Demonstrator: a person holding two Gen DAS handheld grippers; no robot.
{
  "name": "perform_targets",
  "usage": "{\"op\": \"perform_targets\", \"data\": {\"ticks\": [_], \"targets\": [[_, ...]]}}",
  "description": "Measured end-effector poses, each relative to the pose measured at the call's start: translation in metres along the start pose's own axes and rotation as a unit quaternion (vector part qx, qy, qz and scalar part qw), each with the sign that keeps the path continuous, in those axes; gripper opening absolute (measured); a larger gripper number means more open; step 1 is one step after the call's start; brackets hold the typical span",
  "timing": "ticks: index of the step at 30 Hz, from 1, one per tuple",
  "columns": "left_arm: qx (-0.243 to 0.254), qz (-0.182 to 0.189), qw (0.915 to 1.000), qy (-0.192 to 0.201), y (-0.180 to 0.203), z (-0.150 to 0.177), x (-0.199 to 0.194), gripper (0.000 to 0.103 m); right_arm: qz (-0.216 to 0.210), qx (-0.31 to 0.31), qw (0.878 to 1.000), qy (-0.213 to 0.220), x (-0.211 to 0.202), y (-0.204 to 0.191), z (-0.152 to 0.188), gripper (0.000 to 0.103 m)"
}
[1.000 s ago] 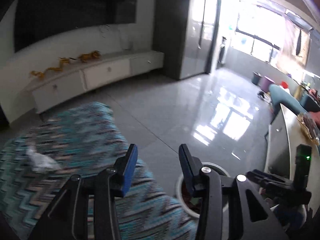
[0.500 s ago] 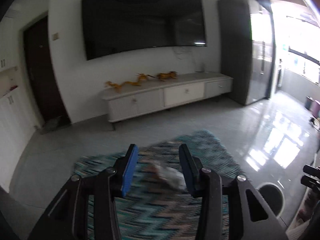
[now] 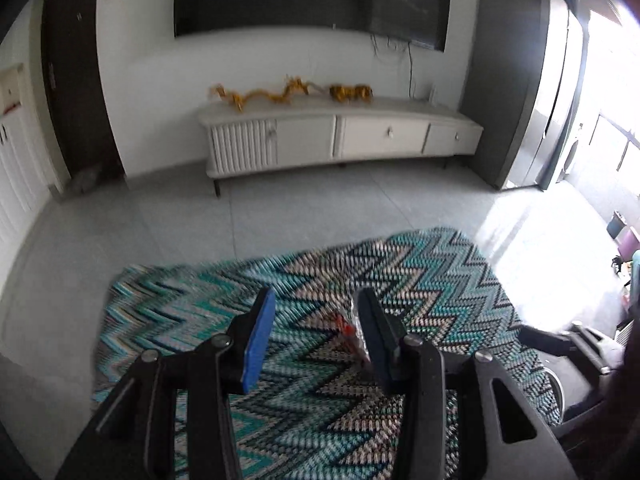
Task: Collect trash
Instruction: 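Grasp the clear plastic bag with the left gripper while the right grasps the white printed bag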
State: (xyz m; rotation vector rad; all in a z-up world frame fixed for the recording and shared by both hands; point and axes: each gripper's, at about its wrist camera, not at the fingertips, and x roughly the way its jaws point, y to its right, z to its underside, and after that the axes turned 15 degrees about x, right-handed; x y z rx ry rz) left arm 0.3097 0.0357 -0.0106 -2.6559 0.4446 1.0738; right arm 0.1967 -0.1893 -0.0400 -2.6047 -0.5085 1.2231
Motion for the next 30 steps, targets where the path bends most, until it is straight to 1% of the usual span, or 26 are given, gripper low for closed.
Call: {"op": "perform_targets", "data": {"ticks": [3,5,6,9,10,13,16,20,21,22,23,24,25,28,30], "targets": [[-0.021,0.023,0.9993,-0.019,-0.001,0.004,0.035,0.041,0.003,-0.027,0.999,-0.018,0.04,-0.002,0.003,0.082],[-0.034,0.038,0.9983,-0.029,0.001,0.008,0.052,0.041,0.01,-0.042,0.999,-0.023,0.061,-0.002,0.005,0.082],[-0.039,0.045,0.9976,-0.034,0.003,0.009,0.063,0.041,0.017,-0.044,0.999,-0.026,0.072,0.0,0.007,0.08],[-0.048,0.057,0.9962,-0.045,0.011,0.011,0.085,0.041,-0.001,-0.033,0.998,-0.045,0.088,0.012,0.012,0.051],[-0.049,0.06,0.9959,-0.048,0.012,0.013,0.089,0.041,-0.009,-0.028,0.999,-0.046,0.088,0.016,0.013,0.049],[-0.039,0.063,0.9956,-0.057,0.021,0.016,0.1,0.041,-0.033,-0.004,0.998,-0.048,0.077,0.029,0.017,0.042],[-0.032,0.063,0.9952,-0.068,0.031,0.021,0.107,0.041,-0.045,0.019,0.998,-0.044,0.06,0.043,0.02,0.04],[-0.02,0.063,0.9945,-0.082,0.044,0.031,0.11,0.039,-0.045,0.031,0.998,-0.041,0.04,0.053,0.027,0.04],[-0.019,0.067,0.9942,-0.082,0.048,0.035,0.108,0.036,-0.044,0.037,0.998,-0.039,0.033,0.056,0.03,0.04],[-0.018,0.07,0.994,-0.082,0.051,0.038,0.106,0.029,-0.044,0.04,0.998,-0.037,0.03,0.057,0.032,0.04],[-0.016,0.075,0.9936,-0.083,0.054,0.041,0.104,0.025,-0.044,0.045,0.997,-0.035,0.024,0.059,0.036,0.04],[-0.013,0.081,0.9932,-0.083,0.058,0.045,0.1,0.017,-0.042,0.052,0.997,-0.032,0.018,0.061,0.04,0.04],[-0.01,0.085,0.993,-0.081,0.061,0.049,0.095,0.014,-0.041,0.057,0.997,-0.03,0.012,0.062,0.043,0.039],[-0.002,0.084,0.9945,-0.062,0.069,0.06,0.07,0.012,-0.041,0.067,0.997,-0.019,-0.014,0.063,0.057,0.038],[0.005,0.073,0.9964,-0.044,0.075,0.067,0.045,0.011,-0.045,0.074,0.996,-0.01,-0.032,0.063,0.066,0.038]]}}
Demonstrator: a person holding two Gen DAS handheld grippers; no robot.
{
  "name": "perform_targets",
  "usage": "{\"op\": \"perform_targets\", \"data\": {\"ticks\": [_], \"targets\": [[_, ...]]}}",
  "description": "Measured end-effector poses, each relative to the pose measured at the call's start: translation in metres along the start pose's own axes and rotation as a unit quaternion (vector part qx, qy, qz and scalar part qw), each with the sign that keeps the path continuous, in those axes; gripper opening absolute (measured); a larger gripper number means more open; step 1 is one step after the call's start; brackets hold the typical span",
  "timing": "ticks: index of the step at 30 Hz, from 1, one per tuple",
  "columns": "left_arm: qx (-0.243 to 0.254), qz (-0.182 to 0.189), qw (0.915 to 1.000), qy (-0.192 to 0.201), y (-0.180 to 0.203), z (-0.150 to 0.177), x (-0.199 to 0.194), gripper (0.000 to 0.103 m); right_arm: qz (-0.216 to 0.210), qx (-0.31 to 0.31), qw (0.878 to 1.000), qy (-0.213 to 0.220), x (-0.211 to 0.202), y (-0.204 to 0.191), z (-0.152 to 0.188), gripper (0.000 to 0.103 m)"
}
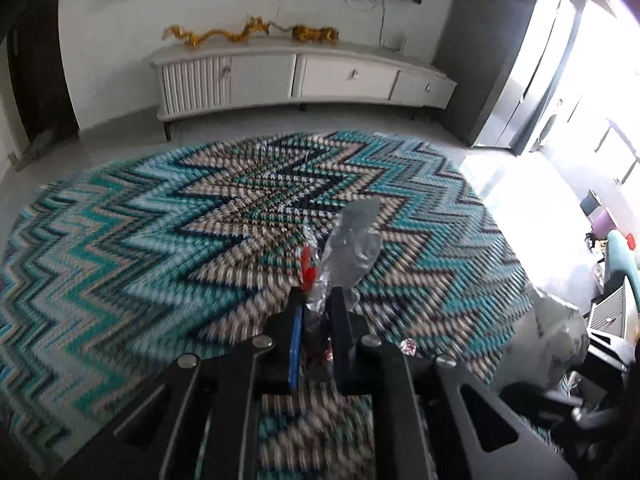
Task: Collect trash
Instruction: 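Grasp the clear plastic bag with the left gripper while the right grasps the white printed bag, then carry both bags over to the bin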
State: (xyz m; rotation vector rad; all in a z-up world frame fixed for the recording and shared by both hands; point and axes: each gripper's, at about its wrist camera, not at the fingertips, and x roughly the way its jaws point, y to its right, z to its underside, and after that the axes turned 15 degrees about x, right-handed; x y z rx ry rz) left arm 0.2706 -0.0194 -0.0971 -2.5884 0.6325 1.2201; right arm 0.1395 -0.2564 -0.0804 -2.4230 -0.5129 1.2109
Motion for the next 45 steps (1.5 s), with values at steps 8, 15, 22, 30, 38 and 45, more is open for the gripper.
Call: {"op": "perform_targets", "data": {"ticks": [8,15,22,30,38,45], "targets": [[0.041,-0.077,0.9939,0.067,0.039,0.029,-0.099,0.011,-0.01,0.003,0.999,0.038,-0.07,-0.014,0.041,0.038],[0.062,-0.142,0.9806,0.12,0.075,0.053,-0.176,0.011,-0.012,-0.007,0.997,0.075,-0.126,-0.025,0.068,0.038],[0.088,-0.182,0.966,0.16,0.11,0.074,-0.232,0.011,-0.012,-0.011,0.993,0.117,-0.176,-0.032,0.088,0.038],[0.112,-0.202,0.952,0.201,0.146,0.086,-0.276,0.011,-0.016,-0.008,0.988,0.154,-0.216,-0.028,0.107,0.038],[0.136,-0.219,0.9423,0.213,0.181,0.084,-0.287,0.011,-0.013,0.007,0.982,0.187,-0.25,-0.01,0.12,0.038],[0.165,-0.218,0.9394,0.207,0.209,0.072,-0.274,0.012,0.008,0.044,0.977,0.208,-0.267,0.031,0.126,0.038]]}}
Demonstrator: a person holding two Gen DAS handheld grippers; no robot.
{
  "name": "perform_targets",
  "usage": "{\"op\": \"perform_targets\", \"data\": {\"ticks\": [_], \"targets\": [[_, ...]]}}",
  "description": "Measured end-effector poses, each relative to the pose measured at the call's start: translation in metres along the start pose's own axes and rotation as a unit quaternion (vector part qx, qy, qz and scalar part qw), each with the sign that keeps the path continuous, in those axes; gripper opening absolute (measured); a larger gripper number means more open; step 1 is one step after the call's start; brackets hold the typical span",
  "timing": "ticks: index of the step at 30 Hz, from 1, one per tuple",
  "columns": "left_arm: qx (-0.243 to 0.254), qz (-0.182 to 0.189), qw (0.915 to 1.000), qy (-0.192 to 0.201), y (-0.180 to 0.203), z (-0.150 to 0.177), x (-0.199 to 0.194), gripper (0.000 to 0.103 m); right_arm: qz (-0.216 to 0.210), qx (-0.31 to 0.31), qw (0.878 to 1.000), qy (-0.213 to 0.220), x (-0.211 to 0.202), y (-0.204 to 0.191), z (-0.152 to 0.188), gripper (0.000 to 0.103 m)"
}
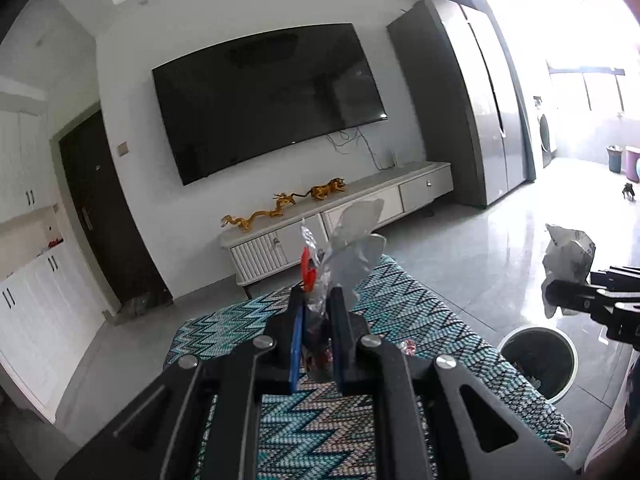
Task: Collect trash
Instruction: 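Carry both bags over to the bin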
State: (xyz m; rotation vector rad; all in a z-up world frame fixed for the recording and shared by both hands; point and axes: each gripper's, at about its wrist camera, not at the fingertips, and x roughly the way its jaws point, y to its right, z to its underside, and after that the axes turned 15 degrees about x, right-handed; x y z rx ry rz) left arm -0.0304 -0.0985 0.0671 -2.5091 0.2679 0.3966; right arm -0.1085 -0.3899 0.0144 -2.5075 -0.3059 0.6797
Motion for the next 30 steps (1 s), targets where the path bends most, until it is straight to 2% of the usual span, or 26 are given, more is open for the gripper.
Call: {"op": "perform_targets", "data": {"ticks": [7,15,24,30], "targets": [[0.037,0.021,0.9991,-0.001,0.038,-0.026,0.014,0.012,0.04,0.029,0.999,0.018,-0.01,0.051,-0.011,0.038],[0.082,0.067,0.9944,0.0,0.093,-0.055,0.04,0.013,0.082,0.079,0.993,0.018,-0.005,0.111,-0.015,0.038],[0.126,0.13,0.9834,-0.008,0.16,-0.072,0.075,0.013,0.116,0.131,0.985,0.004,0.007,0.169,-0.007,0.038],[0.147,0.17,0.9742,-0.028,0.201,-0.073,0.102,0.013,0.139,0.168,0.976,-0.011,0.017,0.205,0.005,0.038]]}}
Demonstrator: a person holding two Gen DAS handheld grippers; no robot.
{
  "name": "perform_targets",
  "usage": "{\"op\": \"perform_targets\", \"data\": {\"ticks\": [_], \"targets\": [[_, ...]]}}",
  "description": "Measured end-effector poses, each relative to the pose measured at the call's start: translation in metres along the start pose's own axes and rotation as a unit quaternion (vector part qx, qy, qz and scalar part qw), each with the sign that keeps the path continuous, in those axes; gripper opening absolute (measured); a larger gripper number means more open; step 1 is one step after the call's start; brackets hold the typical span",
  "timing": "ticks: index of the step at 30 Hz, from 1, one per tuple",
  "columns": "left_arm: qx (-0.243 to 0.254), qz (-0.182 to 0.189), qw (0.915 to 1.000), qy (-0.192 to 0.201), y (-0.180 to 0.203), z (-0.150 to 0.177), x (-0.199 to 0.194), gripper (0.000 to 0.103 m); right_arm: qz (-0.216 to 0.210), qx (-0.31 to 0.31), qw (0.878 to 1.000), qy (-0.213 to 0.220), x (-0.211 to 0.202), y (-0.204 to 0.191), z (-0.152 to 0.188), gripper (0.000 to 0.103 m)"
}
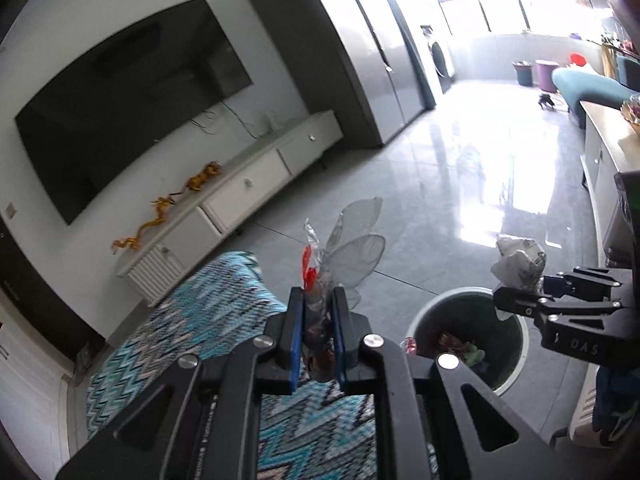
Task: Collect trash
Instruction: 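Carry both bags over to the bin, then open both grippers over the bin to drop the bags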
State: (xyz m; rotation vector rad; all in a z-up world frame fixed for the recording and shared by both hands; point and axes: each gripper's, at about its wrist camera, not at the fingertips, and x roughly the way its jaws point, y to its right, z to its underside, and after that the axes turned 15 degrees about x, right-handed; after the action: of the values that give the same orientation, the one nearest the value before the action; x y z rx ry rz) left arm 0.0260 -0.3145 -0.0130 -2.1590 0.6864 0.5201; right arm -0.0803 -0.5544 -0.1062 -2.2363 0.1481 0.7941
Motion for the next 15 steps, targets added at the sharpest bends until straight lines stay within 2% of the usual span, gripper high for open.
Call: {"op": "perform_targets", "data": {"ticks": [9,15], "targets": [[0.014,0.04,0.9988,-0.025,0.023,-0.012,0.047,0.013,0.026,0.029,0.999,-0.021,0.026,0.03,-0.001,0.038],[0.014,0.054,0.9978,-0.035,0.032,-0.011,0.063,0.013,0.036,0.037,0.998,-0.029,0.038,0.038,0.003,0.038]]}}
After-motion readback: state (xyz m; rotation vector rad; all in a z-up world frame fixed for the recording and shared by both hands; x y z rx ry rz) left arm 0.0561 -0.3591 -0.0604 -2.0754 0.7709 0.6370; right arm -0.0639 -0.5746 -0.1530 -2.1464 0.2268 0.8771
